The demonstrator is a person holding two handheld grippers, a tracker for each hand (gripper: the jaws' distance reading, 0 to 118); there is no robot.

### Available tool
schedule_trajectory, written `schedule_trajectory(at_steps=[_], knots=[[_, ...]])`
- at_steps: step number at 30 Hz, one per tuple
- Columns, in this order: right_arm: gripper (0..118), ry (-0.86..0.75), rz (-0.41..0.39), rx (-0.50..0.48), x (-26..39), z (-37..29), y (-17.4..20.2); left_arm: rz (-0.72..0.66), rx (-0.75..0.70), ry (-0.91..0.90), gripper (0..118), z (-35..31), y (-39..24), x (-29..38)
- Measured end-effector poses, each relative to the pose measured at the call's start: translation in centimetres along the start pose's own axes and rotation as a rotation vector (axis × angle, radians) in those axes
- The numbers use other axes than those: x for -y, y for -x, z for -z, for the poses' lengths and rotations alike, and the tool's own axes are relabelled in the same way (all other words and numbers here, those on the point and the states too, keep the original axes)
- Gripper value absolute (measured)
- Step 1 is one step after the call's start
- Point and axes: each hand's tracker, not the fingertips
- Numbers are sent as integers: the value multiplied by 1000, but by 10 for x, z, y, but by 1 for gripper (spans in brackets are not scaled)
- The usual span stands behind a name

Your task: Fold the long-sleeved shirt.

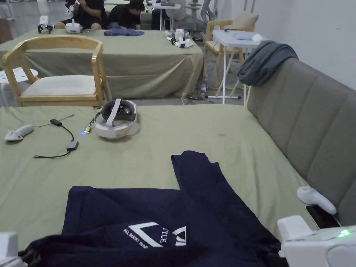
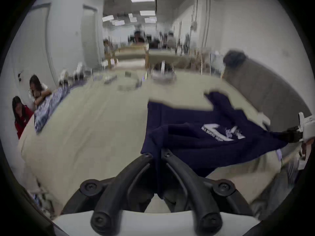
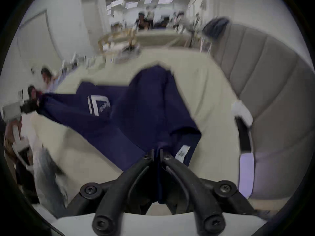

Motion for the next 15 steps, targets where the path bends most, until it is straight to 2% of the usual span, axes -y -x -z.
schedule_trajectory(at_steps=[2,4,6,7,8,9,10,11,12,14,15], knots=[[4,140,-9,-13,24,32,-3,-3,56,118,9,22,4,25],[4,283,-11,-32,41,50,2,10,32,233,9,44,10,43],[4,302,2,-66,46,68,-3,22,33,225,9,49,6,53],[5,296,32,-51,41,69,-5,-11,29,216,14,48,6,53],[13,286,25,-41,37,60,1,-34,38,195,30,45,7,48],[34,257,5,-21,31,52,4,-49,46,146,63,39,8,41],[81,199,-18,5,25,42,6,-53,55,99,106,29,6,38],[111,148,-44,40,19,33,7,-53,68,69,109,24,6,31],[118,102,-53,57,12,19,10,-48,74,40,104,17,6,22],[109,4,-31,81,-5,-5,8,-54,91,-38,105,-7,2,4],[99,-45,-7,89,-14,-14,6,-64,95,-48,105,-12,0,-9]])
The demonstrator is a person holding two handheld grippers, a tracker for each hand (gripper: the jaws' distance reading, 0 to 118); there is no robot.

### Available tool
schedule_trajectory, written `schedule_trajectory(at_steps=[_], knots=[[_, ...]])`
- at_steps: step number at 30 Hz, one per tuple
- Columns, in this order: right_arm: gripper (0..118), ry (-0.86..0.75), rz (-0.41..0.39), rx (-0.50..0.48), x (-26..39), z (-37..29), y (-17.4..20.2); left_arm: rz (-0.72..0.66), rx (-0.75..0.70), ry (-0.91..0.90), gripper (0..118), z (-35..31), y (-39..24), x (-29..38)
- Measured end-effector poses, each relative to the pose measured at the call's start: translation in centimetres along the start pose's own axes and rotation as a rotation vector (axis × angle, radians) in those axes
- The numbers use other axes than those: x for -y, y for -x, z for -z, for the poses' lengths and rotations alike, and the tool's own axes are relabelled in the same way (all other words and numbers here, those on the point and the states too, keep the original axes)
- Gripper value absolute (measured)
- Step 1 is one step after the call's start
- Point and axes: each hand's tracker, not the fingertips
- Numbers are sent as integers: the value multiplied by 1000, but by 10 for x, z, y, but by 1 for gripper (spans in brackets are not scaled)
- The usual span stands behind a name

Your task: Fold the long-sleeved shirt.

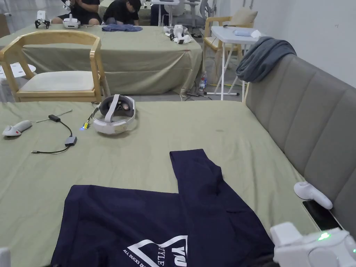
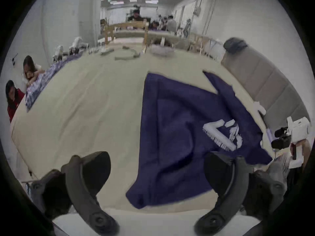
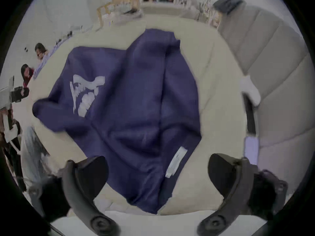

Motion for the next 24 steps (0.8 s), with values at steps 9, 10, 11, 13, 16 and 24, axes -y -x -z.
schedule_trajectory(at_steps=[9,10,11,13,16,24], knots=[[0,-69,116,-50,-35,12,1,124,2,-54,3,58,-32,-57],[0,-63,114,-42,-34,14,2,119,30,-43,3,66,-35,-65],[0,-53,113,-27,-32,16,2,123,33,-52,3,72,-36,-64],[1,-27,116,-9,-24,20,3,130,30,-58,4,94,-40,-82],[108,24,113,-24,5,26,7,131,65,-57,101,144,-35,-114],[84,211,126,-98,74,52,6,278,-44,94,103,271,-31,-164]])
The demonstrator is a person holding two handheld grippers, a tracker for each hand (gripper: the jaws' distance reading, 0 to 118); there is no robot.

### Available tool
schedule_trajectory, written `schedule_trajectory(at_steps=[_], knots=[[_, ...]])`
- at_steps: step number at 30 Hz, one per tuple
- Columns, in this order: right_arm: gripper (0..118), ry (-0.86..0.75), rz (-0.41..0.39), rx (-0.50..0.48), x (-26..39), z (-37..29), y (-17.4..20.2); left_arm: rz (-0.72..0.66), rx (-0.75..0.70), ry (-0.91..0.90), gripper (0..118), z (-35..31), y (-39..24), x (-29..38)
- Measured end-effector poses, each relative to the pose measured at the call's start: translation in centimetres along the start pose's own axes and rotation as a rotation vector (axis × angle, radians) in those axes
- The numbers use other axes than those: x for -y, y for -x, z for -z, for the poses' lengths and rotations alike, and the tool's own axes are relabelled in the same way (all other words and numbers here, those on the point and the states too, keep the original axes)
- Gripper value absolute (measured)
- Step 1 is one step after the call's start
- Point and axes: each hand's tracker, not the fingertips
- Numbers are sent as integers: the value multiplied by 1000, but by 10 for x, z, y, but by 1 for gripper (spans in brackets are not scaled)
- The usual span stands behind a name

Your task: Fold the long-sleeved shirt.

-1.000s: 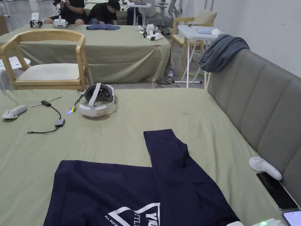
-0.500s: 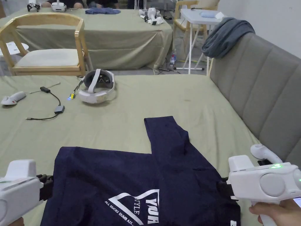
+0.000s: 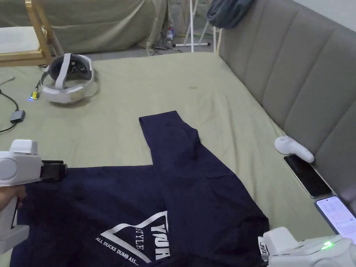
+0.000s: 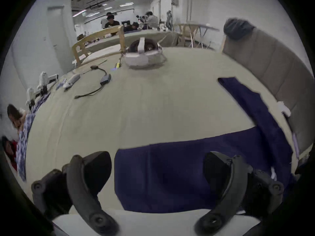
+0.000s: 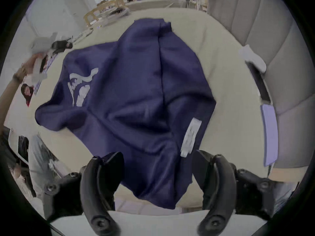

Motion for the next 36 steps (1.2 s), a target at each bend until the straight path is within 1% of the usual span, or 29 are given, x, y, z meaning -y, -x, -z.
schedule_trajectory(at_steps=[2,3,4,5,6,7,8,9,10,11,12,13,14,16,17,18,19,20,21,23,24,25,26,28,29,31,32,34,36], knots=[[80,38,-6,31,7,12,3,-16,21,39,103,18,0,4],[70,54,-22,37,9,18,6,-16,41,61,103,32,0,6],[49,68,-35,45,10,22,8,-8,59,96,97,39,-3,12],[37,62,-35,61,9,24,12,1,42,147,96,45,-7,17],[20,45,-30,59,8,21,14,-7,30,157,89,45,-10,22],[7,41,-24,44,7,17,15,-38,1,71,63,36,-10,16],[7,27,-6,7,5,14,17,-61,40,105,50,32,-9,11],[7,5,13,29,2,15,16,-44,91,67,35,19,-10,7],[7,9,2,35,2,13,17,0,124,41,19,10,-11,4],[7,-18,-8,29,0,7,16,25,121,17,7,-8,-20,4],[7,-52,5,31,-2,0,13,57,91,6,7,-20,-23,2],[7,-102,12,30,-9,-13,10,89,96,-20,7,-36,-23,0],[7,-174,14,11,-15,-26,3,78,115,-55,7,-54,-20,-4],[7,-260,60,-69,-40,-56,-18,8,161,-75,7,-70,5,-32],[7,-305,77,-78,-58,-73,-28,9,158,-94,7,-87,11,-42],[7,-359,64,-53,-77,-93,-34,19,118,-144,7,-107,17,-55],[7,-404,26,-18,-96,-112,-37,23,88,-177,7,-123,20,-68],[7,-466,-8,38,-117,-132,-39,9,64,-217,7,-143,28,-83],[7,-517,-13,84,-143,-155,-41,-17,52,-262,7,-164,37,-98],[7,-607,-53,103,-198,-198,-50,-84,47,-346,7,-207,51,-135],[7,-642,-59,106,-226,-218,-52,-81,32,-378,7,-227,55,-154],[7,-679,-47,131,-254,-240,-46,-67,4,-415,7,-245,57,-170],[7,-700,-63,151,-285,-261,-45,-41,-25,-446,7,-265,60,-191],[7,-752,-49,177,-338,-297,-41,-16,-77,-474,7,-295,66,-231],[7,-759,-50,192,-364,-312,-34,-23,-104,-513,7,-315,67,-251],[7,-808,-15,225,-407,-344,-27,-25,-118,-608,7,-361,56,-279],[7,-835,5,256,-423,-358,-23,-22,-122,-650,7,-377,54,-292],[7,-903,19,304,-445,-384,-17,-3,-154,-715,8,-411,47,-317],[7,-985,77,288,-457,-410,-13,22,-192,-749,8,-441,35,-331]])
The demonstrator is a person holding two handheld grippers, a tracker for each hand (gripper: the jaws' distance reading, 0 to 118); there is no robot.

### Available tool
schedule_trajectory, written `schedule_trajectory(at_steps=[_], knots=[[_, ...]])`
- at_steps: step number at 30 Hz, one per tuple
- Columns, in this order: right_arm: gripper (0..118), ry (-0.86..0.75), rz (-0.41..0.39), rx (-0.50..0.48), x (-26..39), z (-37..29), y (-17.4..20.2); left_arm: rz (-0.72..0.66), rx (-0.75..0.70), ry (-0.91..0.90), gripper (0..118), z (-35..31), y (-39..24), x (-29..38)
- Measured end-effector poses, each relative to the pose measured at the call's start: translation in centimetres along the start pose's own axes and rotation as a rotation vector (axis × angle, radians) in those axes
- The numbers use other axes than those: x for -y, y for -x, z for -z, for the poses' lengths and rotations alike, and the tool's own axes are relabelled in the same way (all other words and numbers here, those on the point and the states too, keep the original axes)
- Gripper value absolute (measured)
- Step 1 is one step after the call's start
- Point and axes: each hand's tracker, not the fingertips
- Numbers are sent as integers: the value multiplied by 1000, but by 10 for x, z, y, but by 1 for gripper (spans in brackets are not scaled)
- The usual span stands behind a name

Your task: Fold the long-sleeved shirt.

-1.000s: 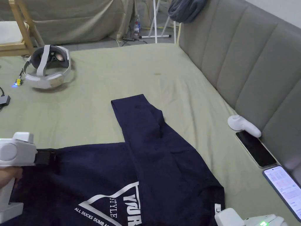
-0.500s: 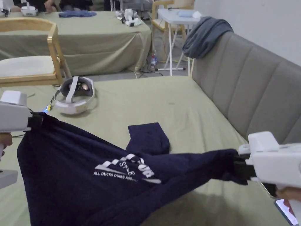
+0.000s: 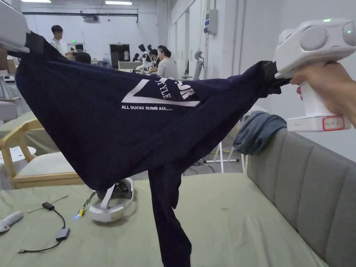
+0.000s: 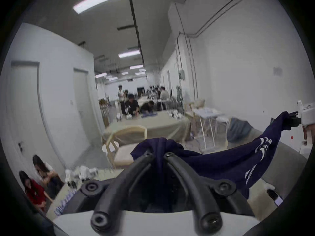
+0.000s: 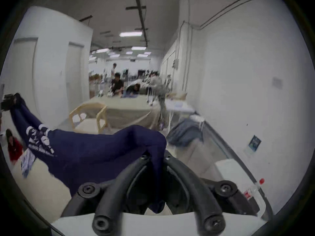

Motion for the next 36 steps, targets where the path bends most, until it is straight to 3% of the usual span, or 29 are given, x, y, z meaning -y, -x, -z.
schedule_trajectory(at_steps=[4,7,11,14,22,25,32,36], knots=[[7,-100,82,5,-31,-17,-5,-51,11,-46,8,-12,2,-33],[7,-106,100,3,-35,-27,-9,-84,11,-46,8,-9,4,-36],[7,-56,55,-10,-8,-19,-3,-67,15,-6,8,3,-2,-5],[7,36,16,-17,42,0,5,-79,35,67,8,20,-8,48],[7,358,4,-74,231,71,22,-111,74,365,8,59,-33,236],[7,389,-12,-117,279,75,19,-134,92,420,8,48,-43,283],[7,353,15,-206,352,-36,-15,-107,117,409,8,-52,-52,357],[7,518,-40,-208,434,-101,-24,-117,105,510,8,-124,-63,439]])
